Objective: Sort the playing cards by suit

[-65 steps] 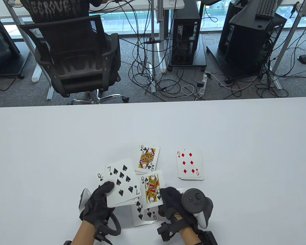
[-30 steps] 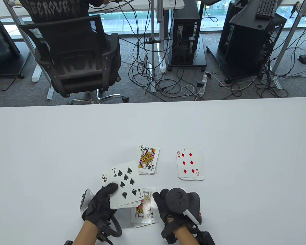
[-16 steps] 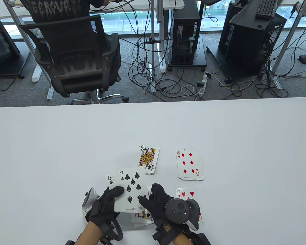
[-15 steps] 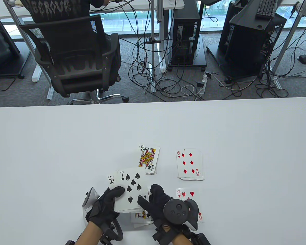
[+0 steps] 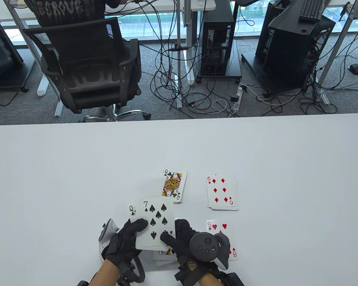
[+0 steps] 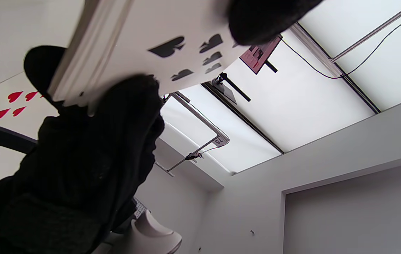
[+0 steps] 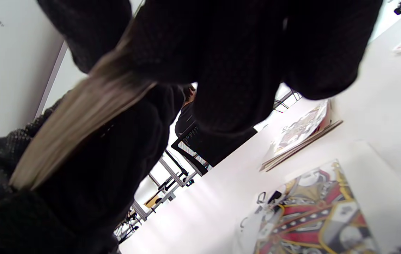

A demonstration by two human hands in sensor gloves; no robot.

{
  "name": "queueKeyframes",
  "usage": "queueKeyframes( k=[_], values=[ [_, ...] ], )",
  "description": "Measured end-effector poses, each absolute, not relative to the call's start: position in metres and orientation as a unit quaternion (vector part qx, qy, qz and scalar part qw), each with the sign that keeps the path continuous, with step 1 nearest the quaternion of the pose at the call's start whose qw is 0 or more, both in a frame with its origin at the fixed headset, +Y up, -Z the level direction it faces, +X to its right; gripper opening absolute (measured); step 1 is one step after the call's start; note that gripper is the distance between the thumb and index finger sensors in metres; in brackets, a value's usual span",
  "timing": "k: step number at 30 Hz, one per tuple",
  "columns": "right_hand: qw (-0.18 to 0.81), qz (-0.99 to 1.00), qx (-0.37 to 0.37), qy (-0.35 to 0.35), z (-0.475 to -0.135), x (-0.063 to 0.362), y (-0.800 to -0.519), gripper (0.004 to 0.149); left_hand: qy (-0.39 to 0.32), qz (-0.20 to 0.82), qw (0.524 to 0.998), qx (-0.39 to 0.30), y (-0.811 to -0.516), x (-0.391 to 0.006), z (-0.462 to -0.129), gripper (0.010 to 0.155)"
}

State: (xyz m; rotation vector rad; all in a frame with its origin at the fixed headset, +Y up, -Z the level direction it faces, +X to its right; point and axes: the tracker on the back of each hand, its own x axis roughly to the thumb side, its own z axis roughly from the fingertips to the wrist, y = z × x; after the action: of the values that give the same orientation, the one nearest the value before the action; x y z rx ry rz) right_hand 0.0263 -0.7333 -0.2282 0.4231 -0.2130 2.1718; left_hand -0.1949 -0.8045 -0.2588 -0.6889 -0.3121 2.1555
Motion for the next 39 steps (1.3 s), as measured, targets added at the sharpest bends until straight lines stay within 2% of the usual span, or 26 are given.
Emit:
queueKeyframes(
  k=[3,7,16,24,25,31,34,39],
  values=[
    [0.474,0.861,0.166,-0.082,-0.229,0.030,-0.734,0.045,-0.128,0.855,0.416,-0.281,-0.805,-0.193,-0.258,0.058],
    [0.486,0.853,0.165,-0.090,-0.229,0.032,-0.733,0.040,-0.129,0.861,0.403,-0.281,-0.805,-0.191,-0.258,0.058],
    [0.506,0.847,0.102,-0.123,-0.237,0.058,-0.734,0.039,-0.122,0.877,0.384,-0.262,-0.802,-0.195,-0.259,0.057],
    [0.563,0.814,0.025,-0.141,-0.244,0.090,-0.741,0.039,-0.114,0.890,0.371,-0.241,-0.800,-0.202,-0.261,0.057],
    [0.562,0.816,0.022,-0.135,-0.245,0.091,-0.742,0.039,-0.114,0.890,0.371,-0.238,-0.799,-0.203,-0.261,0.057],
    [0.507,0.859,0.062,0.018,-0.245,0.061,-0.761,0.043,-0.105,0.897,0.368,-0.220,-0.799,-0.210,-0.262,0.057],
    [0.453,0.887,0.072,0.052,-0.242,0.045,-0.767,0.046,-0.103,0.898,0.370,-0.213,-0.798,-0.213,-0.263,0.057],
    [0.293,0.948,0.101,0.075,-0.238,0.024,-0.768,0.055,-0.098,0.898,0.373,-0.211,-0.798,-0.214,-0.263,0.057]
  ],
)
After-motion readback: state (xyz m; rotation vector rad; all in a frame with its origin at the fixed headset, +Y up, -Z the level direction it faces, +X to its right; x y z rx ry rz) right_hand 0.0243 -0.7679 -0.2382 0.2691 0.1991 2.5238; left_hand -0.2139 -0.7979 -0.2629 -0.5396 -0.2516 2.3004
